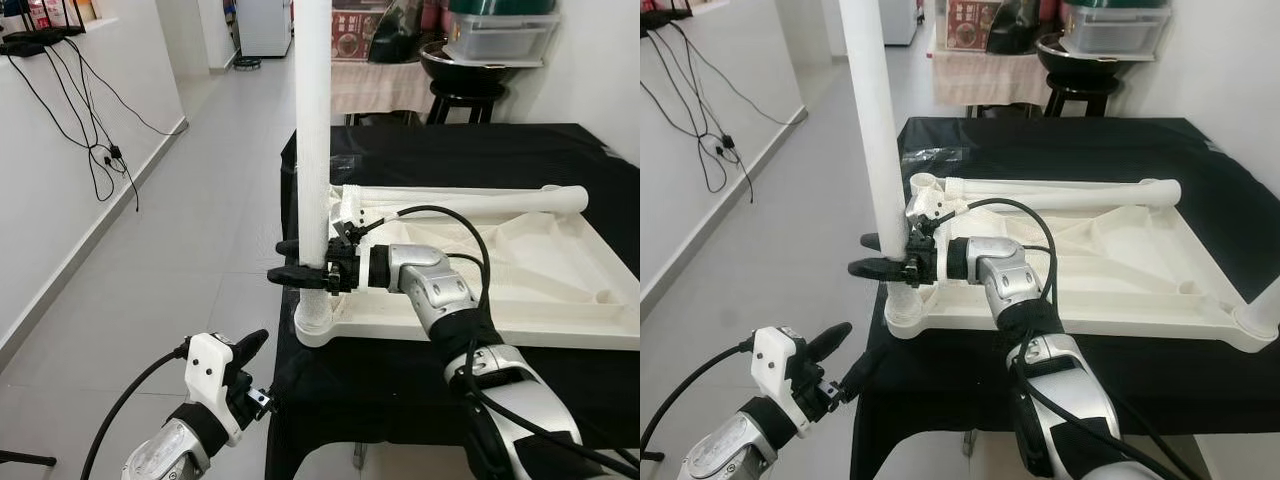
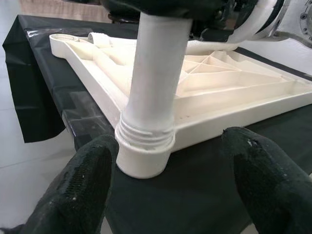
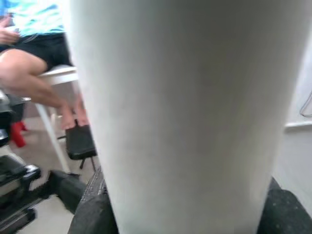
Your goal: Building children table
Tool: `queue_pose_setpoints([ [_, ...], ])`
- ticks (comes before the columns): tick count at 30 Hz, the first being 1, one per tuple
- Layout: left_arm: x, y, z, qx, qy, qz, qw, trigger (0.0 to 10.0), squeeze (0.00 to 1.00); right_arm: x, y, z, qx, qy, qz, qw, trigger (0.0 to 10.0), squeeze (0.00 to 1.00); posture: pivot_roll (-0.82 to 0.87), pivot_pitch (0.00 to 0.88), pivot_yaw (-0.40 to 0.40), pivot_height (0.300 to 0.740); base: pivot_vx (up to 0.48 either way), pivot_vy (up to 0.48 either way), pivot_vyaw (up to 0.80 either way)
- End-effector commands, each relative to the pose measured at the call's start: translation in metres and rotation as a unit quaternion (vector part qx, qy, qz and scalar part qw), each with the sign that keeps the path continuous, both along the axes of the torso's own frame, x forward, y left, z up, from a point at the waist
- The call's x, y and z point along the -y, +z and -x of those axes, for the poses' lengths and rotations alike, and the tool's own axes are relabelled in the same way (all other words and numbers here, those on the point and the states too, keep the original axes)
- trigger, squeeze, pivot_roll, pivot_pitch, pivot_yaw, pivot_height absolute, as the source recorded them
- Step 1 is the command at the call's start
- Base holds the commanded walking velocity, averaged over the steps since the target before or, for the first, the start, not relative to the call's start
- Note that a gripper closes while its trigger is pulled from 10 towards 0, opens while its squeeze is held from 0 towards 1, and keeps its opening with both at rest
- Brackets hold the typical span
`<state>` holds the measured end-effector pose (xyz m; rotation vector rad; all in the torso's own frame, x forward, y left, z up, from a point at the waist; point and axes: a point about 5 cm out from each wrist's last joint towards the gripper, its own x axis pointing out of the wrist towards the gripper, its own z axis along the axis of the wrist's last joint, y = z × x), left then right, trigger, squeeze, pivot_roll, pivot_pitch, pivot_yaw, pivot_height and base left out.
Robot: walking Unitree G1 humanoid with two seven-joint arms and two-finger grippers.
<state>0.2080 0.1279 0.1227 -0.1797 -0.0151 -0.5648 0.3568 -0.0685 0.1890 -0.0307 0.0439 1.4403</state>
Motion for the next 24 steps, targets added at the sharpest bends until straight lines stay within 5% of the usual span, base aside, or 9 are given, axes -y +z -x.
queue_pose_setpoints([
  [1, 0.000, -0.002, 0.000, -0.007, 0.001, 0.006, 1.000, 10.0, 0.00, 0.000, -0.013, 0.005, -0.034, 0.022, -0.006, 0.999, 0.0, 0.00, 0.00, 0.025, -0.005, 0.740, 0.000, 0.000, 0.00],
  [9, -0.001, 0.000, 0.004, -0.008, -0.004, 0.010, 1.000, 10.0, 0.00, 0.015, -0.027, 0.007, -0.017, -0.087, 0.045, 0.995, 0.0, 0.00, -0.01, 0.048, -0.012, 0.740, 0.000, 0.000, 0.00],
  [10, -0.002, 0.000, 0.005, -0.008, -0.002, 0.010, 1.000, 10.0, 0.00, 0.012, -0.036, -0.001, -0.029, -0.348, 0.023, 0.937, 0.0, 0.00, -0.01, 0.058, -0.021, 0.740, 0.000, 0.000, 0.00],
  [11, -0.003, 0.000, 0.005, -0.009, -0.001, 0.009, 1.000, 10.0, 0.00, 0.024, -0.045, 0.001, -0.053, -0.537, 0.020, 0.842, 0.0, 0.00, -0.01, 0.058, -0.021, 0.740, 0.000, 0.000, 0.00],
  [13, -0.003, 0.001, 0.005, -0.008, -0.001, 0.009, 1.000, 10.0, 0.00, 0.025, -0.054, 0.023, -0.046, -0.554, 0.040, 0.830, 0.0, 0.00, 0.01, 0.070, -0.024, 0.740, 0.000, 0.000, 0.00],
  [16, -0.005, 0.001, 0.006, -0.008, 0.001, 0.008, 1.000, 10.0, 0.00, 0.017, -0.056, 0.038, -0.027, -0.523, 0.054, 0.850, 0.0, 0.00, -0.01, 0.069, -0.008, 0.740, 0.000, 0.000, 0.00],
  [17, -0.006, 0.001, 0.006, -0.008, 0.002, 0.008, 1.000, 10.0, 0.00, 0.005, -0.057, 0.048, -0.010, -0.454, 0.063, 0.889, 0.0, 0.00, -0.01, 0.069, -0.008, 0.740, 0.000, 0.000, 0.00],
  [23, -0.005, 0.000, 0.004, -0.011, -0.006, 0.007, 1.000, 10.0, 0.00, -0.002, -0.056, 0.040, -0.020, -0.408, 0.078, 0.909, 0.0, 0.00, 0.00, 0.053, -0.008, 0.740, 0.000, 0.000, 0.00],
  [24, -0.005, 0.000, 0.003, -0.010, -0.002, 0.007, 1.000, 10.0, 0.00, -0.005, -0.055, 0.040, -0.020, -0.388, 0.084, 0.918, 10.0, 0.00, 0.00, 0.049, -0.011, 0.740, 0.000, 0.000, 0.00],
])
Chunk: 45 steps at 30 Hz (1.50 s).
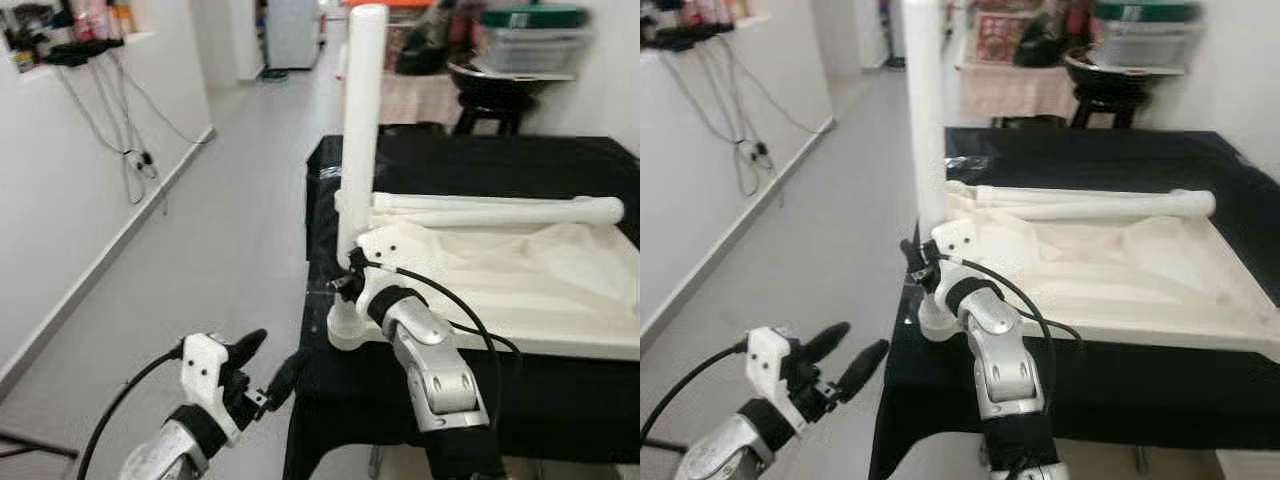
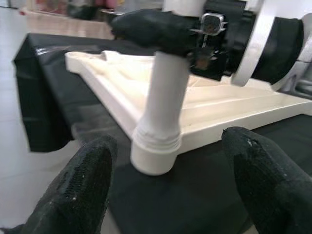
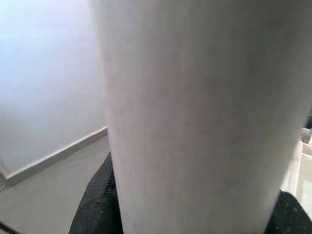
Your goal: Building children table
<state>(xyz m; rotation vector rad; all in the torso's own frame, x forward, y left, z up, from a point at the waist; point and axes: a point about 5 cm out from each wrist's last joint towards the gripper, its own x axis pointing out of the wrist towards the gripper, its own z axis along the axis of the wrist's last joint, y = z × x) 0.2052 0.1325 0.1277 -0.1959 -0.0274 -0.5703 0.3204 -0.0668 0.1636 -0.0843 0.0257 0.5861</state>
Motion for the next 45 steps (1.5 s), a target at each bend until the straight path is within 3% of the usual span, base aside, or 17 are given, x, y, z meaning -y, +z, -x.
queue_pose_setpoints([
  [1, -0.001, -0.005, 0.001, -0.014, 0.000, -0.002, 1.000, 10.0, 0.00, -0.003, -0.030, 0.003, -0.075, 0.023, 0.037, 0.996, 10.0, 0.00, 0.00, 0.049, -0.011, 0.740, 0.000, 0.000, 0.00],
  [3, -0.001, -0.005, 0.000, -0.013, 0.004, -0.002, 1.000, 10.0, 0.00, -0.005, -0.029, 0.003, -0.076, 0.034, 0.039, 0.996, 10.0, 0.00, 0.00, 0.048, -0.011, 0.740, 0.000, 0.000, 0.00],
  [4, -0.001, -0.004, 0.000, -0.012, 0.006, -0.002, 1.000, 10.0, 0.00, -0.008, -0.024, 0.003, -0.078, 0.044, 0.031, 0.996, 10.0, 1.00, 0.00, 0.044, -0.014, 0.740, 0.000, 0.000, 0.00],
  [8, 0.000, -0.005, -0.003, -0.012, 0.005, -0.001, 1.000, 10.0, 0.00, -0.023, 0.006, -0.004, -0.030, 0.208, 0.002, 0.978, 10.0, 1.00, 0.00, 0.032, -0.012, 0.740, 0.000, 0.000, 0.00],
  [9, 0.000, -0.006, -0.003, -0.012, 0.004, -0.001, 1.000, 10.0, 0.00, -0.025, 0.013, -0.005, -0.017, 0.257, 0.000, 0.966, 10.0, 0.80, 0.00, 0.029, -0.010, 0.740, 0.000, 0.000, 0.00],
  [11, 0.000, -0.006, -0.004, -0.013, 0.004, -0.001, 1.000, 10.0, 0.00, -0.024, 0.017, -0.007, -0.010, 0.294, 0.000, 0.956, 10.0, 0.80, 0.00, 0.026, -0.010, 0.740, 0.000, 0.000, 0.00],
  [12, 0.000, -0.006, -0.004, -0.013, 0.003, -0.001, 1.000, 10.0, 0.00, -0.024, 0.019, -0.009, -0.007, 0.330, 0.008, 0.944, 10.0, 0.00, 0.01, 0.019, -0.011, 0.740, 0.000, 0.000, 0.00],
  [19, 0.001, -0.008, -0.005, -0.014, 0.002, -0.002, 1.000, 10.0, 0.00, -0.025, 0.020, -0.018, -0.037, 0.451, 0.042, 0.891, 10.0, 0.00, 0.02, 0.006, -0.010, 0.740, 0.000, 0.000, 0.00],
  [20, 0.001, -0.008, -0.005, -0.014, 0.003, -0.003, 1.000, 10.0, 0.00, -0.025, 0.019, -0.019, -0.043, 0.458, 0.043, 0.887, 7.3, 0.00, 0.02, 0.006, -0.010, 0.740, 0.000, 0.000, 0.00],
  [22, 0.001, -0.008, -0.005, -0.014, 0.003, -0.003, 1.000, 10.0, 0.00, -0.025, 0.019, -0.019, -0.043, 0.458, 0.043, 0.887, 7.3, 0.00, 0.02, 0.006, -0.010, 0.740, 0.000, 0.000, 0.00],
  [24, 0.002, -0.009, -0.005, -0.015, 0.003, -0.002, 1.000, 10.0, 0.00, -0.027, 0.016, -0.024, -0.065, 0.461, 0.041, 0.884, 0.0, 0.00, 0.02, 0.001, -0.011, 0.740, 0.000, 0.000, 0.00],
  [25, 0.002, -0.009, -0.005, -0.015, 0.003, -0.002, 1.000, 10.0, 0.00, -0.027, 0.016, -0.024, -0.065, 0.461, 0.041, 0.884, 0.0, 0.00, 0.02, 0.001, -0.011, 0.740, 0.000, 0.000, 0.00],
  [36, 0.005, -0.008, -0.003, -0.015, -0.001, 0.004, 1.000, 10.0, 0.00, -0.013, 0.006, -0.034, -0.053, 0.389, 0.034, 0.919, 0.0, 0.00, 0.01, 0.012, -0.014, 0.740, 0.000, 0.000, 0.00],
  [40, 0.004, -0.007, -0.001, -0.014, -0.002, 0.005, 1.000, 10.0, 0.00, -0.007, -0.014, -0.025, -0.083, 0.250, 0.011, 0.965, 0.0, 0.00, 0.00, 0.026, -0.030, 0.740, 0.000, 0.000, 0.00],
  [41, 0.003, -0.006, 0.000, -0.014, -0.002, 0.005, 1.000, 10.0, 0.00, 0.002, -0.019, -0.024, -0.070, 0.049, 0.005, 0.996, 0.0, 0.00, 0.01, 0.045, -0.031, 0.740, 0.000, 0.000, 0.00],
  [43, 0.001, -0.005, -0.001, -0.013, 0.000, 0.005, 1.000, 10.0, 0.00, 0.004, -0.025, 0.001, -0.051, -0.045, 0.019, 0.997, 0.0, 0.00, -0.04, 0.037, 0.018, 0.740, 0.000, 0.000, 0.00],
  [45, 0.001, -0.005, -0.001, -0.013, 0.000, 0.004, 1.000, 10.0, 0.00, 0.002, -0.025, 0.007, -0.046, -0.040, 0.021, 0.998, 0.0, 0.00, -0.04, 0.037, 0.018, 0.740, 0.000, 0.000, 0.00],
])
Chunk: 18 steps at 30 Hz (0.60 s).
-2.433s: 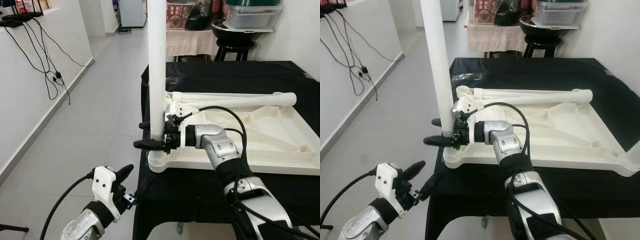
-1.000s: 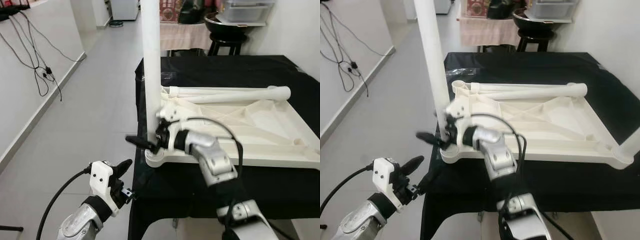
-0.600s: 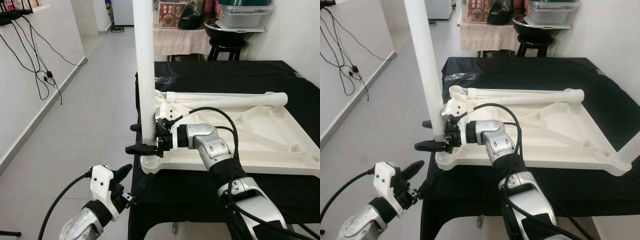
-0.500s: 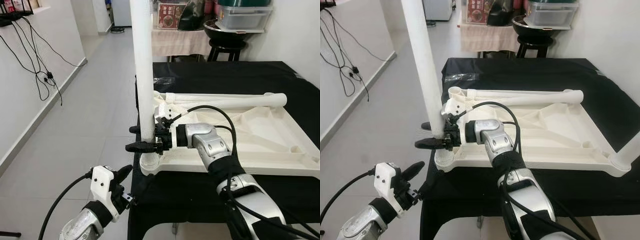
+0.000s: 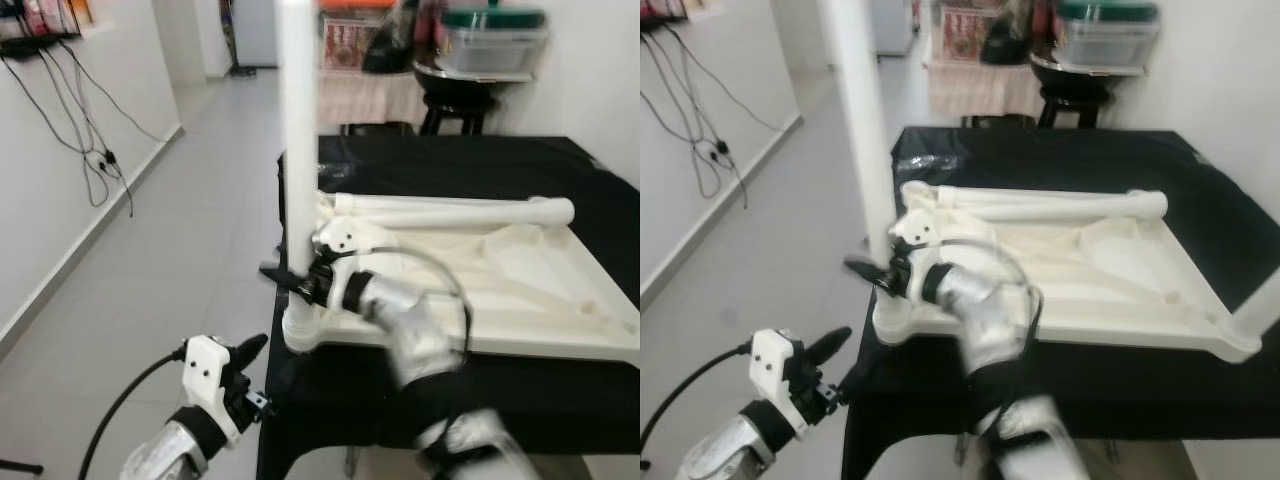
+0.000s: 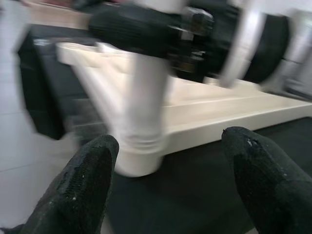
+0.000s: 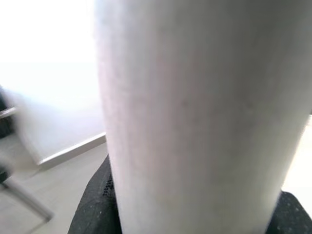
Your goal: Building children table
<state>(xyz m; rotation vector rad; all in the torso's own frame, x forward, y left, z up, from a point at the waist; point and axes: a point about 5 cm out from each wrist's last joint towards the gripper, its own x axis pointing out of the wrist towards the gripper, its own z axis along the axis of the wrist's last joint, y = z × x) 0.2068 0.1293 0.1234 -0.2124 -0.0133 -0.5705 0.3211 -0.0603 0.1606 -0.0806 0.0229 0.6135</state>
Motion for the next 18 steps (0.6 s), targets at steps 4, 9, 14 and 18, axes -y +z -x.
queue_pose_setpoints([
  [4, -0.003, -0.001, -0.001, -0.007, -0.007, -0.002, 1.000, 10.0, 0.00, 0.005, -0.023, 0.001, -0.041, -0.016, 0.027, 0.999, 0.0, 0.00, -0.02, 0.033, 0.004, 0.740, 0.000, 0.000, 0.00],
  [9, -0.003, -0.002, -0.002, -0.007, -0.005, -0.003, 1.000, 10.0, 0.00, 0.002, -0.021, -0.007, -0.044, 0.005, 0.034, 0.998, 2.8, 0.00, -0.01, 0.034, 0.000, 0.740, 0.000, 0.000, 0.00],
  [14, -0.004, -0.001, -0.002, -0.004, 0.003, -0.004, 1.000, 10.0, 0.00, -0.003, -0.014, -0.006, -0.059, 0.005, 0.040, 0.997, 10.0, 0.00, -0.01, 0.032, -0.002, 0.740, 0.000, 0.000, 0.00],
  [18, -0.003, -0.001, -0.003, -0.003, 0.002, -0.006, 1.000, 10.0, 0.00, -0.007, -0.004, -0.012, -0.053, 0.074, 0.009, 0.996, 10.0, 1.00, 0.00, 0.021, -0.008, 0.740, 0.000, 0.000, 0.00],
])
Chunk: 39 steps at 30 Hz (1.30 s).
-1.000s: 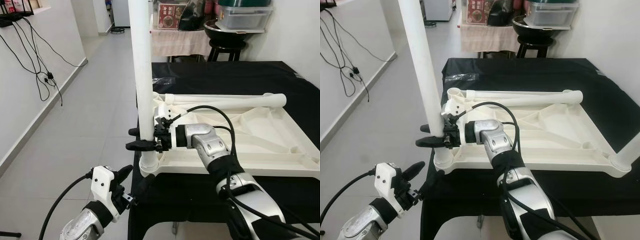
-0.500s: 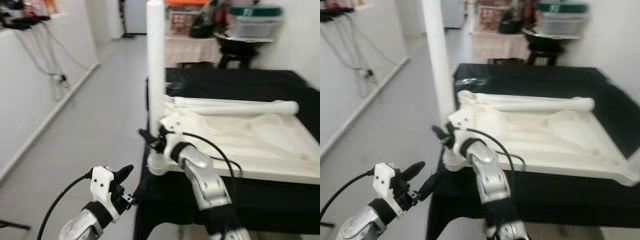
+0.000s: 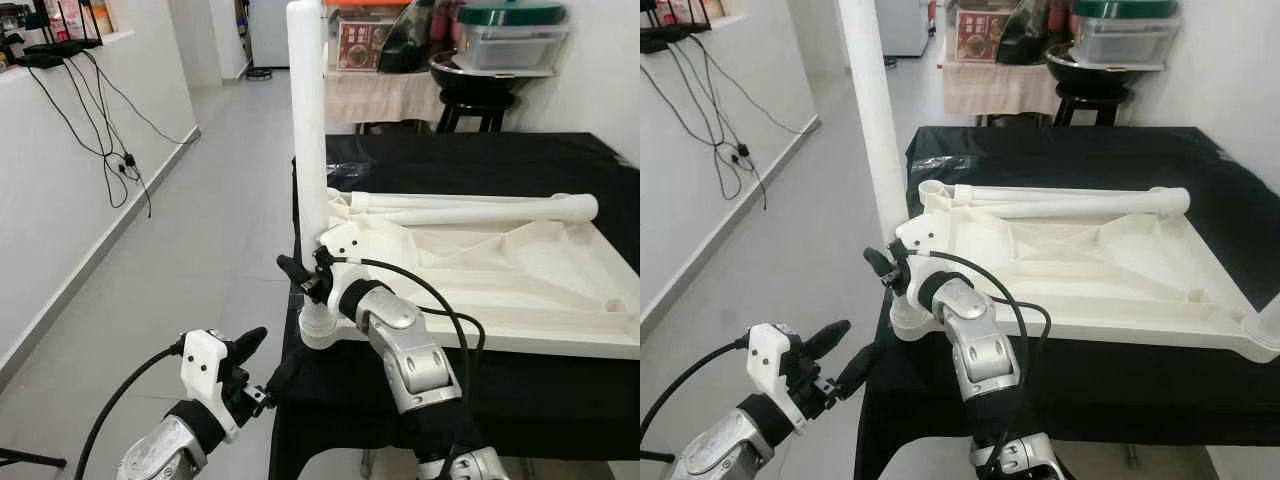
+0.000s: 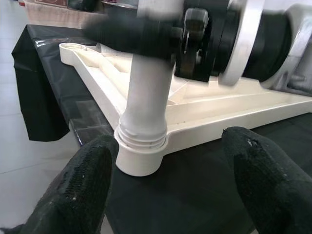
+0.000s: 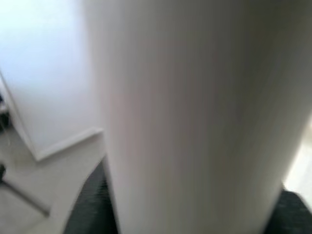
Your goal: Building children table
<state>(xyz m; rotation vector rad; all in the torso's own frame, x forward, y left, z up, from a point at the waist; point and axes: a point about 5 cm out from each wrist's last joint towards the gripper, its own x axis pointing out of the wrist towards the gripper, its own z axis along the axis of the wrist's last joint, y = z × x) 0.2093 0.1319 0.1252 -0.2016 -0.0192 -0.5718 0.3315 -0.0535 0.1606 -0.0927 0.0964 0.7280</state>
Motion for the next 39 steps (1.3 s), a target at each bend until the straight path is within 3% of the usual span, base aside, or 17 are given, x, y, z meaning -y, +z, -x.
queue_pose_setpoints([
  [1, 0.000, -0.003, -0.001, -0.007, 0.002, -0.003, 1.000, 10.0, 0.00, -0.002, 0.005, -0.007, -0.010, 0.086, -0.031, 0.996, 10.0, 1.00, 0.01, 0.017, -0.008, 0.740, 0.000, 0.000, 0.00],
  [2, 0.000, -0.004, -0.002, -0.007, 0.002, -0.004, 1.000, 10.0, 0.00, -0.002, 0.010, -0.011, -0.004, 0.141, -0.044, 0.989, 10.0, 0.82, 0.01, 0.013, -0.008, 0.740, 0.000, 0.000, 0.00],
  [3, 0.001, -0.004, -0.003, -0.006, 0.002, -0.005, 1.000, 10.0, 0.00, -0.001, 0.014, -0.014, 0.002, 0.182, -0.047, 0.982, 10.0, 0.82, 0.01, 0.009, -0.010, 0.740, 0.000, 0.000, 0.00],
  [4, 0.001, -0.004, -0.003, -0.006, 0.002, -0.005, 1.000, 10.0, 0.00, -0.001, 0.014, -0.014, 0.002, 0.182, -0.047, 0.982, 10.0, 0.82, 0.01, 0.009, -0.010, 0.740, 0.000, 0.000, 0.00],
  [5, 0.001, -0.004, -0.003, -0.005, 0.002, -0.006, 1.000, 10.0, 0.00, 0.000, 0.015, -0.016, 0.009, 0.206, -0.038, 0.978, 10.0, 0.44, 0.01, 0.009, -0.010, 0.740, 0.000, 0.000, 0.00],
  [6, 0.001, -0.004, -0.003, -0.005, 0.002, -0.006, 1.000, 10.0, 0.00, 0.000, 0.015, -0.016, 0.009, 0.206, -0.038, 0.978, 10.0, 0.44, 0.01, 0.009, -0.010, 0.740, 0.000, 0.000, 0.00],
  [7, 0.001, -0.004, -0.003, -0.004, 0.004, -0.008, 1.000, 10.0, 0.00, 0.000, 0.015, -0.019, 0.008, 0.230, -0.024, 0.973, 10.0, 0.00, 0.02, 0.004, -0.011, 0.740, 0.000, 0.000, 0.00],
  [10, 0.002, -0.005, -0.003, -0.002, 0.008, -0.015, 1.000, 10.0, 0.00, -0.001, 0.013, -0.024, -0.004, 0.274, 0.003, 0.962, 10.0, 0.00, 0.04, 0.001, -0.014, 0.740, 0.000, 0.000, 0.00],
  [18, 0.004, -0.005, -0.001, 0.000, 0.014, -0.020, 1.000, 10.0, 0.00, -0.003, 0.011, -0.033, -0.036, 0.291, 0.011, 0.956, 10.0, 0.00, 0.06, 0.003, -0.027, 0.740, 0.000, 0.000, 0.00],
  [19, 0.004, -0.005, -0.001, 0.001, 0.015, -0.021, 1.000, 10.0, 0.00, -0.002, 0.010, -0.034, -0.038, 0.288, 0.008, 0.957, 1.6, 0.00, 0.06, 0.003, -0.027, 0.740, 0.000, 0.000, 0.00],
  [22, 0.004, -0.005, -0.001, 0.001, 0.015, -0.022, 1.000, 10.0, 0.00, -0.001, 0.010, -0.035, -0.038, 0.287, 0.004, 0.957, 1.6, 0.00, 0.06, 0.003, -0.027, 0.740, 0.000, 0.000, 0.00],
  [23, 0.005, -0.005, 0.000, 0.001, 0.016, -0.023, 1.000, 10.0, 0.00, 0.003, 0.008, -0.037, -0.040, 0.273, 0.005, 0.961, 0.0, 0.00, 0.05, 0.004, -0.024, 0.740, 0.000, 0.000, 0.00],
  [31, 0.006, -0.004, 0.002, 0.005, 0.016, -0.027, 0.999, 10.0, 0.00, 0.040, 0.005, -0.044, -0.028, 0.195, 0.004, 0.980, 0.0, 0.00, 0.03, 0.017, -0.021, 0.740, 0.000, 0.000, 0.00],
  [33, 0.006, -0.004, 0.003, 0.005, 0.016, -0.027, 0.999, 10.0, 0.00, 0.042, 0.005, -0.045, -0.027, 0.190, 0.006, 0.981, 0.0, 0.00, 0.03, 0.017, -0.021, 0.740, 0.000, 0.000, 0.00],
  [35, 0.005, -0.004, 0.005, 0.005, 0.017, -0.021, 1.000, 10.0, 0.00, 0.054, -0.008, -0.042, -0.036, 0.112, 0.014, 0.993, 0.0, 0.00, 0.01, 0.025, -0.029, 0.740, 0.000, 0.000, 0.00],
  [37, 0.005, -0.004, 0.005, 0.005, 0.017, -0.020, 1.000, 10.0, 0.00, 0.055, -0.012, -0.042, -0.033, 0.063, 0.020, 0.997, 0.0, 0.00, 0.01, 0.028, -0.035, 0.740, 0.000, 0.000, 0.00],
  [39, 0.004, -0.004, 0.006, 0.005, 0.018, -0.019, 1.000, 10.0, 0.00, 0.063, -0.017, -0.045, -0.012, -0.121, 0.035, 0.992, 0.0, 0.00, 0.01, 0.031, -0.037, 0.740, 0.000, 0.000, 0.00],
])
